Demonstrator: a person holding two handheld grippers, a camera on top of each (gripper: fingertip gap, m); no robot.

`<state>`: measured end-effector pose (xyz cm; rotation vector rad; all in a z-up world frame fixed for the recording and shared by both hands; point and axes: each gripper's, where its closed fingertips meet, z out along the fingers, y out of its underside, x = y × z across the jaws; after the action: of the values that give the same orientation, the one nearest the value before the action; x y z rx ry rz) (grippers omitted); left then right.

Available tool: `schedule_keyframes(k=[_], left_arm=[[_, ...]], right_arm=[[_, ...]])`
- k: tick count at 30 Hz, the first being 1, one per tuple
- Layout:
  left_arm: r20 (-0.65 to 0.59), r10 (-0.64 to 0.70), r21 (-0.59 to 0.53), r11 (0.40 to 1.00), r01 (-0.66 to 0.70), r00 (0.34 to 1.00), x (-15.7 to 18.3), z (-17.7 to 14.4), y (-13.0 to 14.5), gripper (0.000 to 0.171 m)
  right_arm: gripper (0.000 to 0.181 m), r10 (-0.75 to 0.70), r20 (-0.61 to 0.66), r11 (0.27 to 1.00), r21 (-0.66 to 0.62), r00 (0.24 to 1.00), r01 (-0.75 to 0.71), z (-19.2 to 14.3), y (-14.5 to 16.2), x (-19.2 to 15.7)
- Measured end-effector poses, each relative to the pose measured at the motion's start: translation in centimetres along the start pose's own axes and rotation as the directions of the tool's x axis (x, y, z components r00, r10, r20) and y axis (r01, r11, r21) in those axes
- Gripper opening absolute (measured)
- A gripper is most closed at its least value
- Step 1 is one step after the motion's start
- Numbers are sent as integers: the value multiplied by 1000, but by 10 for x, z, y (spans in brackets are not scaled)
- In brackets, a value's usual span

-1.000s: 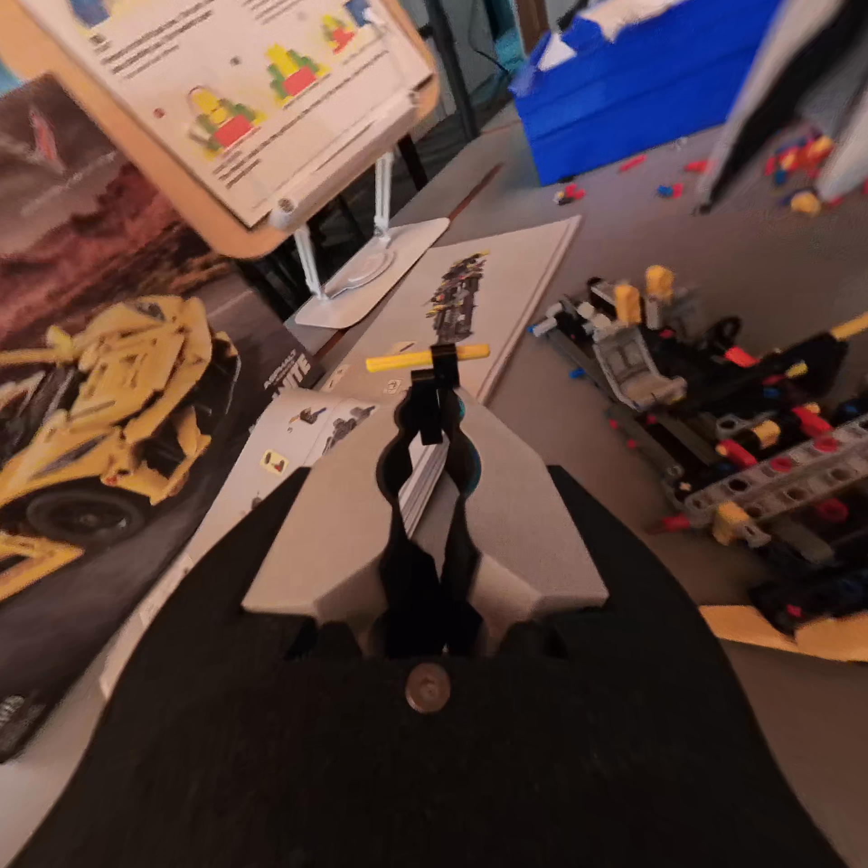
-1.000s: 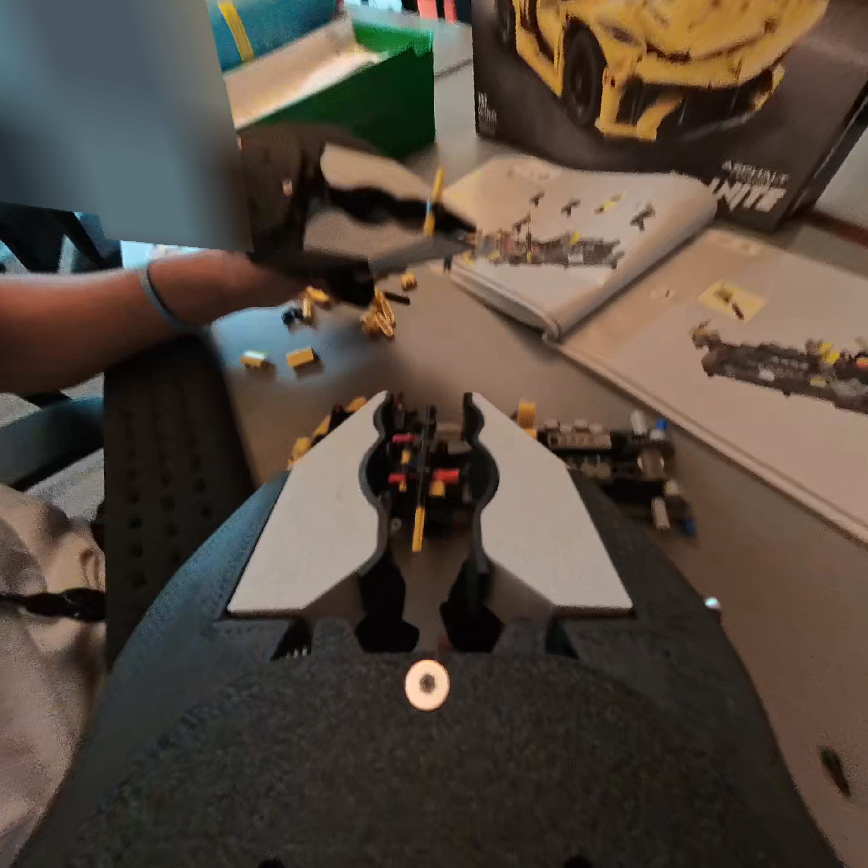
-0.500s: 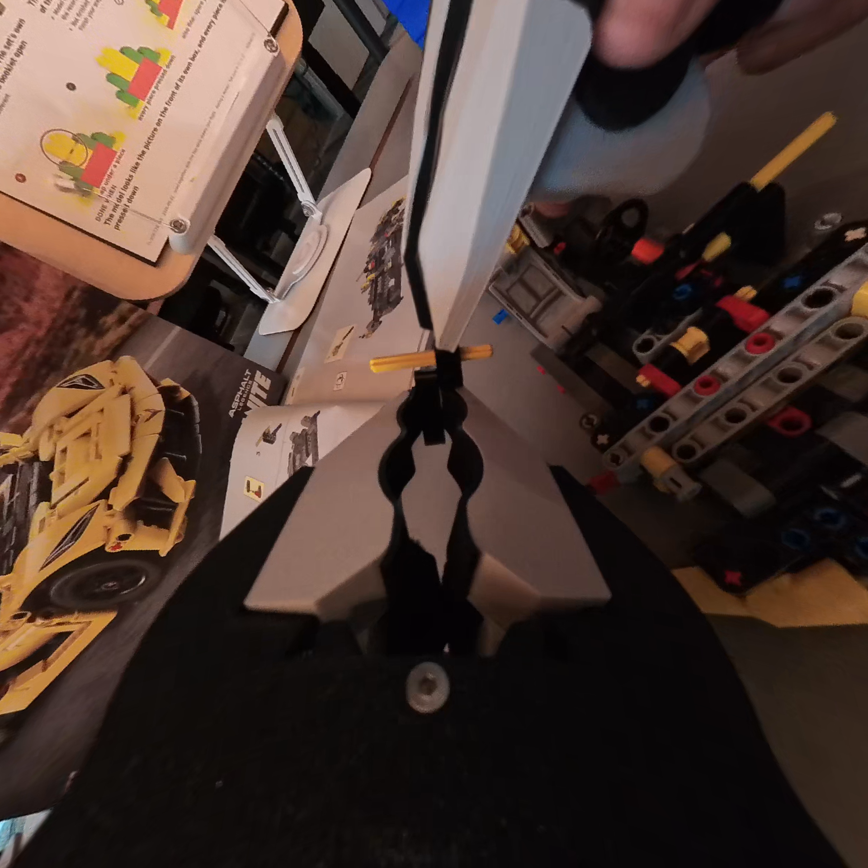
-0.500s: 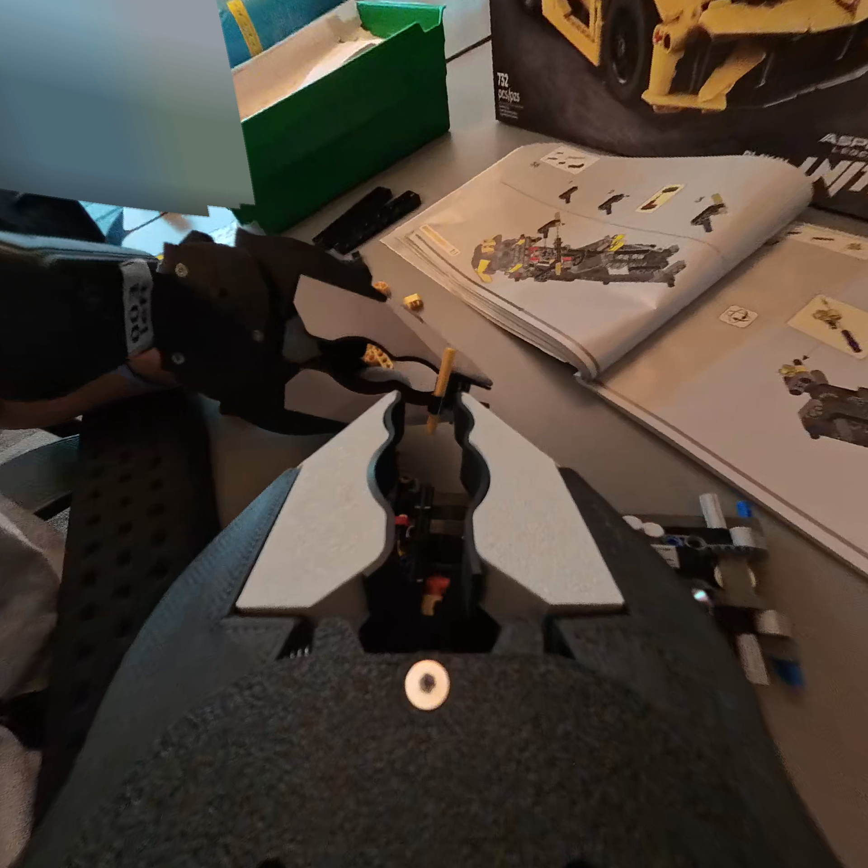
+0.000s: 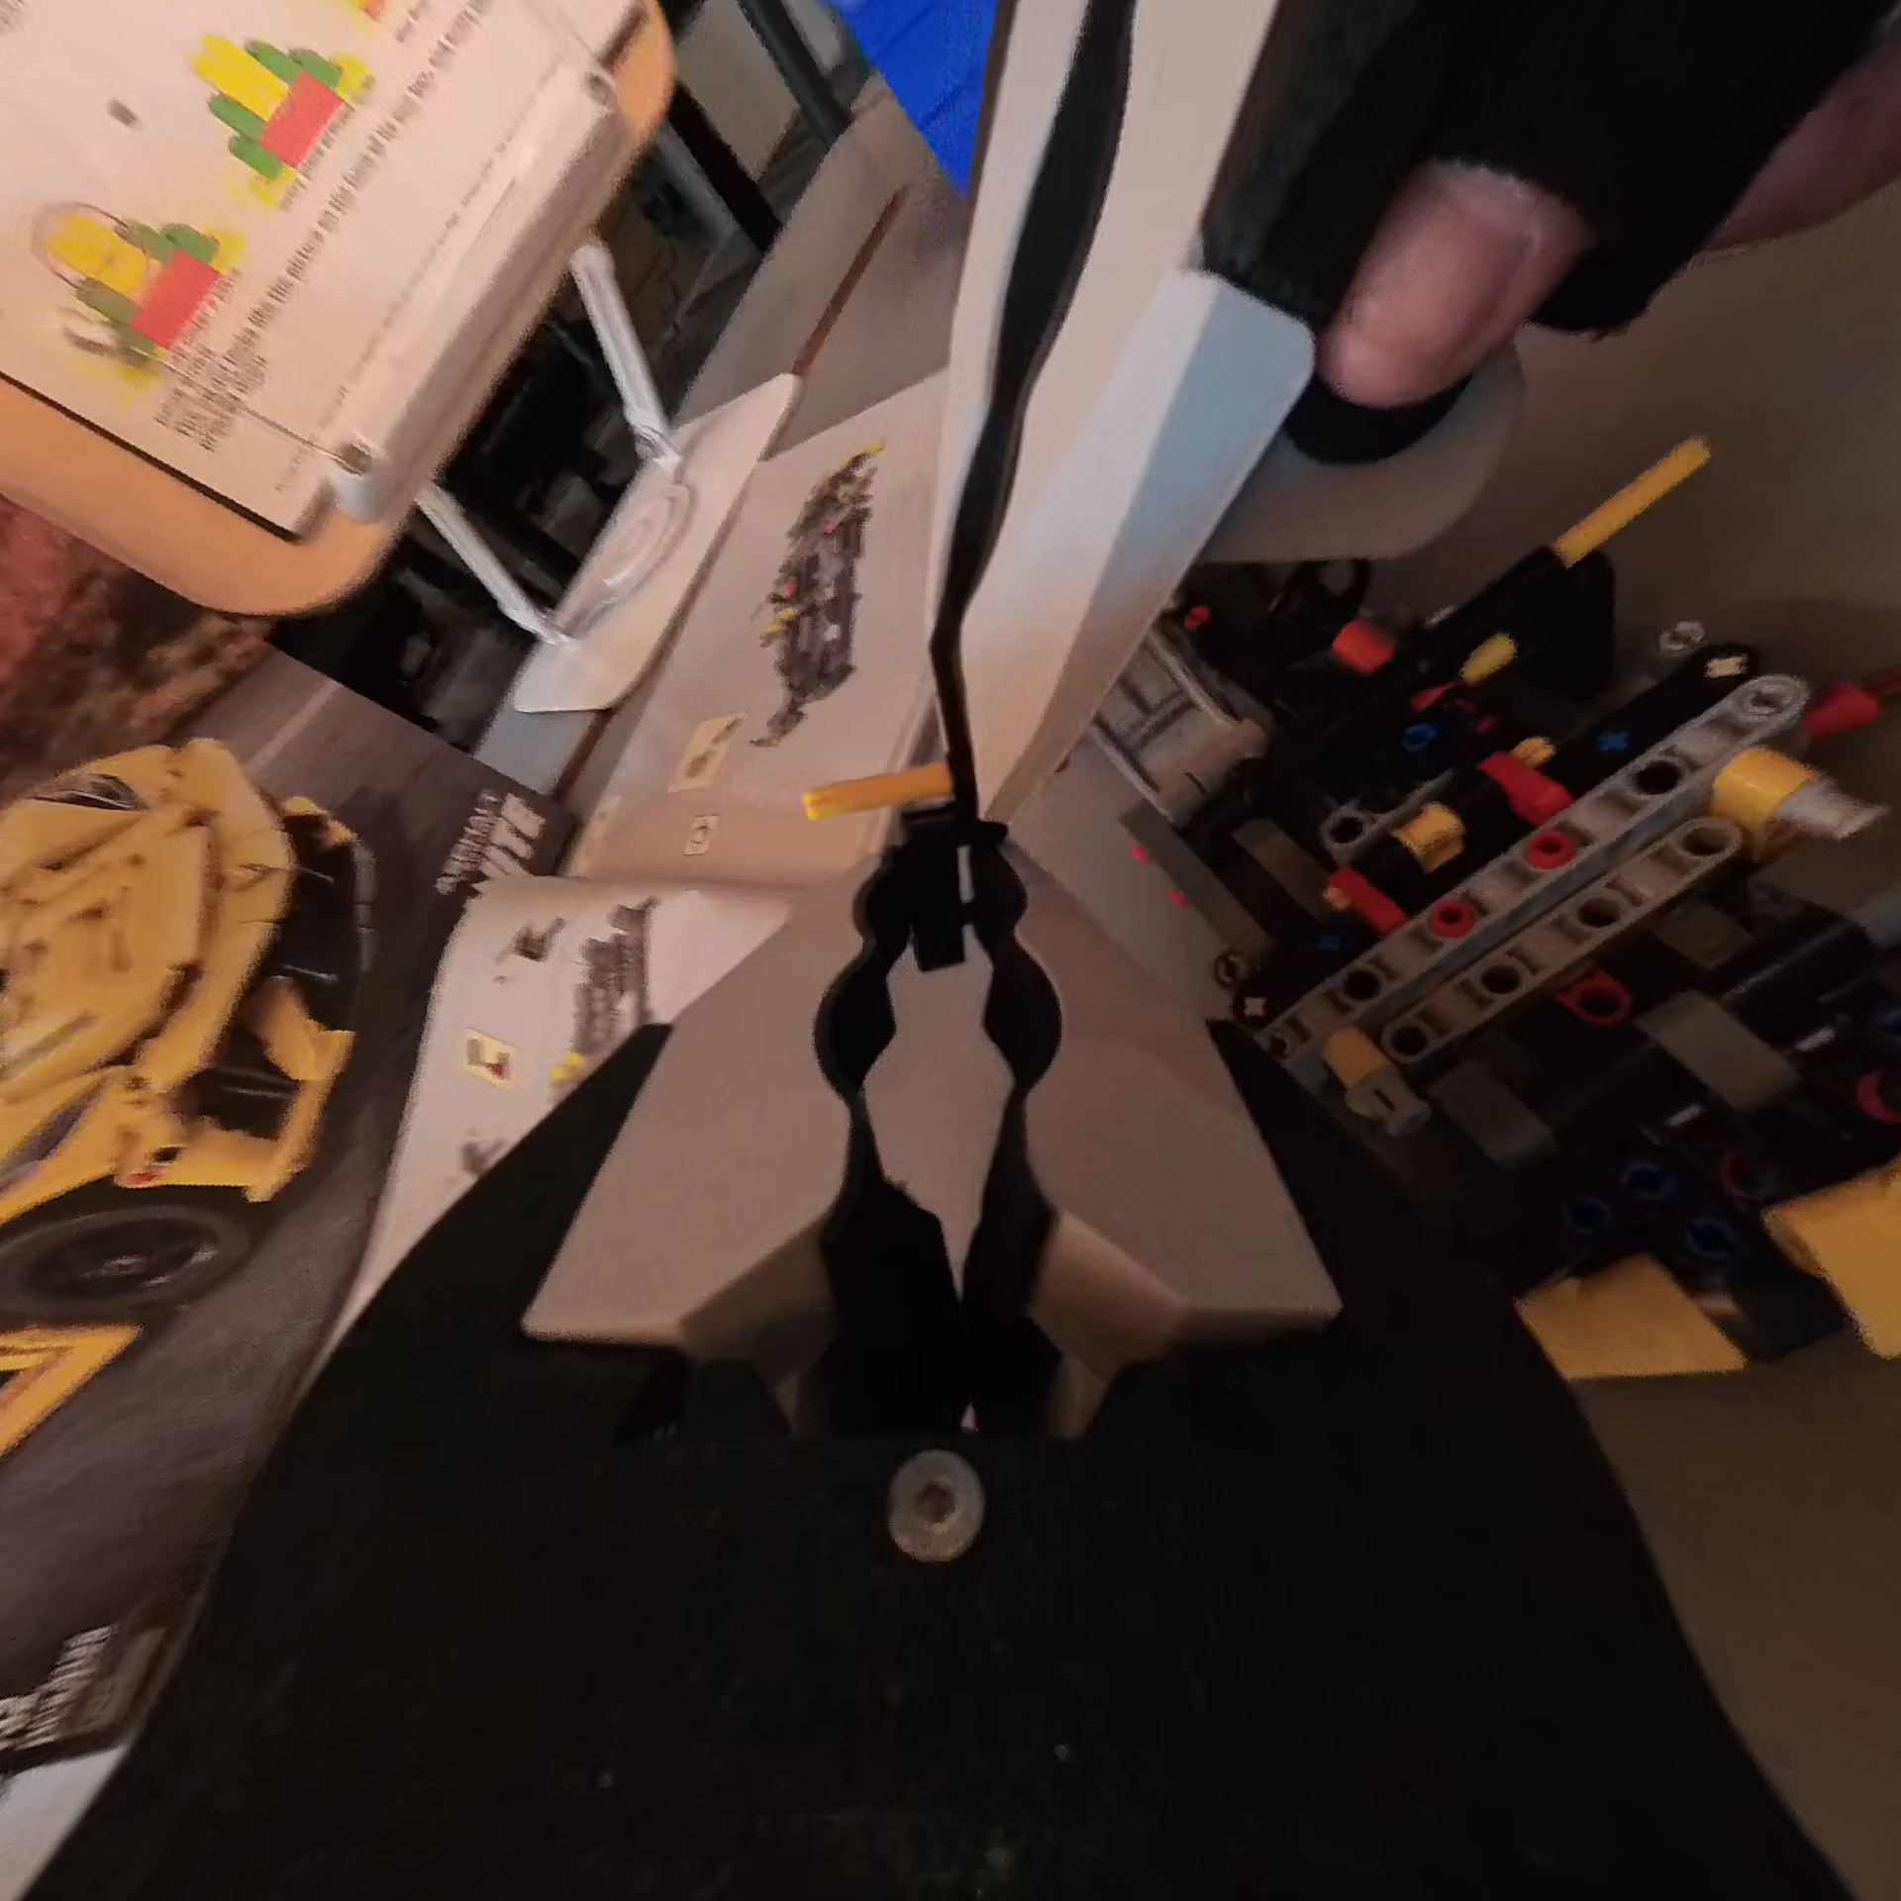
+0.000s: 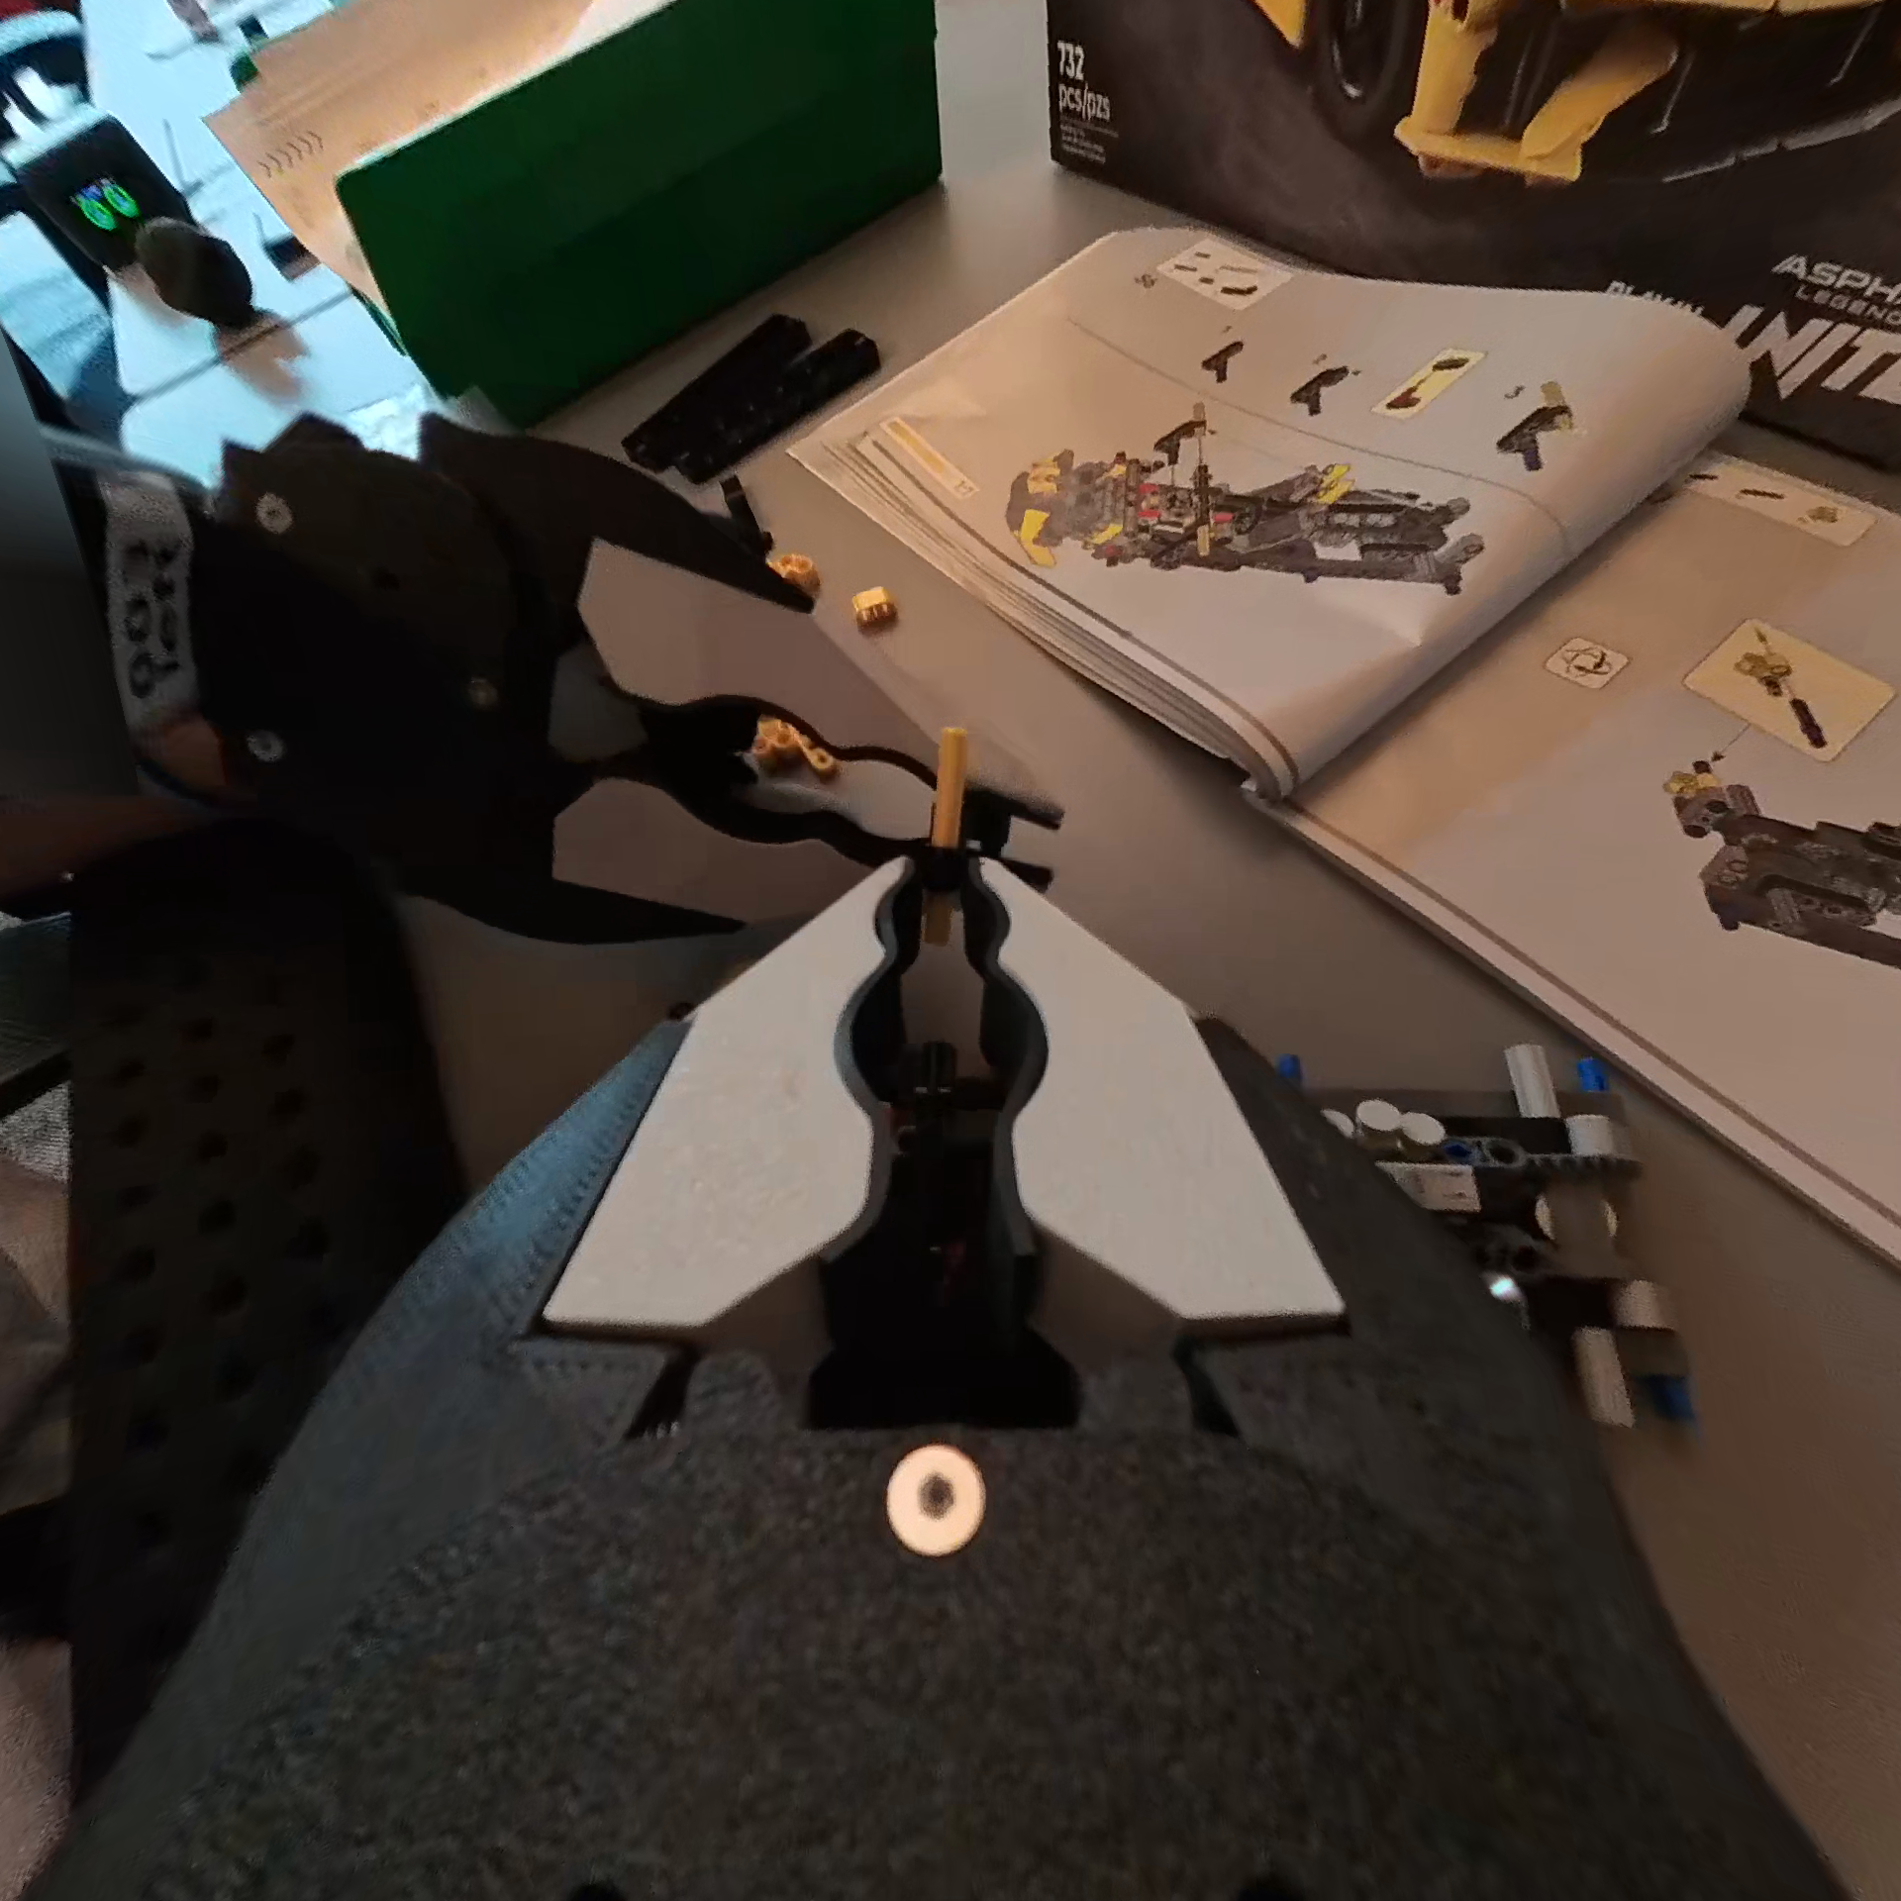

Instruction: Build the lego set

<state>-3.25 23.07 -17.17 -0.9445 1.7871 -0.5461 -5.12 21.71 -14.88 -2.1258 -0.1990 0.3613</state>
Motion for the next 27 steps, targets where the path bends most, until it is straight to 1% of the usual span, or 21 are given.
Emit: schedule_keyframes(k=[1,4,6,9,10,12,14,15,17,20,23,25,27], left_arm=[[-45,-33,-11,999,33,998,5,0,2,16],[-150,-89,-9,996,88,985,13,-11,3,26],[-195,-69,-12,998,68,978,12,-22,7,33],[-302,-29,-10,1000,27,953,11,-41,11,34],[-352,-51,-3,999,53,935,12,-46,9,35],[-456,-141,-15,988,151,879,12,-52,6,43],[-528,-218,-18,969,246,821,5,-54,3,47],[-559,-248,-35,960,277,791,3,-53,4,48],[-592,-284,-62,949,309,754,-3,-51,7,52],[-617,-287,-59,945,320,733,-5,-48,6,51],[-683,-251,8,937,350,686,1,-54,-8,44],[-718,-187,73,938,340,670,6,-59,-16,37],[-747,-128,138,930,340,652,8,-66,-22,30]], right_arm=[[7,-9,-11,1000,-22,1000,9,1,3,1],[7,-32,-4,997,-66,999,31,3,7,-4],[7,-53,-16,992,-112,998,51,3,11,-5],[7,-133,-76,980,-161,988,119,2,15,5],[7,-137,-67,979,-163,988,125,2,15,4],[7,-107,-31,983,-150,994,102,3,13,-1],[7,-79,14,986,-143,997,80,5,12,-8],[7,-71,20,987,-142,997,73,5,12,-8],[7,-73,23,985,-152,997,76,5,14,-8],[7,-59,20,985,-160,998,61,3,18,-6],[7,-13,96,990,-140,995,26,3,15,-19],[6,-53,103,986,-153,993,69,4,16,-23],[7,-139,81,973,-175,987,152,8,18,-21]])
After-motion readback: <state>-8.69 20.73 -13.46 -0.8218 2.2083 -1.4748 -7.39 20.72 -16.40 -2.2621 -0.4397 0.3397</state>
